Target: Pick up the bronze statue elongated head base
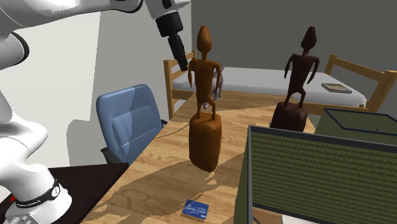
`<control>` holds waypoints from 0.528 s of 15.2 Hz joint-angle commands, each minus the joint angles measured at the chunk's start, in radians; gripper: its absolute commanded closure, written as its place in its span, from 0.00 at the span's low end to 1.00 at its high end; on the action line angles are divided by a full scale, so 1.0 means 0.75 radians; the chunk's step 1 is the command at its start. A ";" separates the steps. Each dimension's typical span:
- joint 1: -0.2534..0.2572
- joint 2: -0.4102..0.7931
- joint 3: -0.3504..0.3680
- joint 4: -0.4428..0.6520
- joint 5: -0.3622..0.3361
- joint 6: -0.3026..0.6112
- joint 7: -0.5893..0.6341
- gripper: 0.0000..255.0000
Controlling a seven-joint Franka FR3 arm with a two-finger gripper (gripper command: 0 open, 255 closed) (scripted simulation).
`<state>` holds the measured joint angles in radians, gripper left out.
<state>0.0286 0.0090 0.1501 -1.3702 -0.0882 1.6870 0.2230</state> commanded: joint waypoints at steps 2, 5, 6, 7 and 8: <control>0.019 0.140 0.015 0.258 -0.040 -0.057 0.039 0.00; 0.028 0.179 0.016 0.318 -0.052 -0.057 0.052 0.00; 0.025 0.162 0.015 0.275 -0.049 -0.030 0.053 0.00; 0.022 0.147 0.014 0.235 -0.046 -0.005 0.053 0.00; 0.020 0.133 0.013 0.196 -0.043 0.020 0.054 0.00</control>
<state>0.0450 0.1162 0.1608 -1.1988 -0.1216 1.6842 0.2627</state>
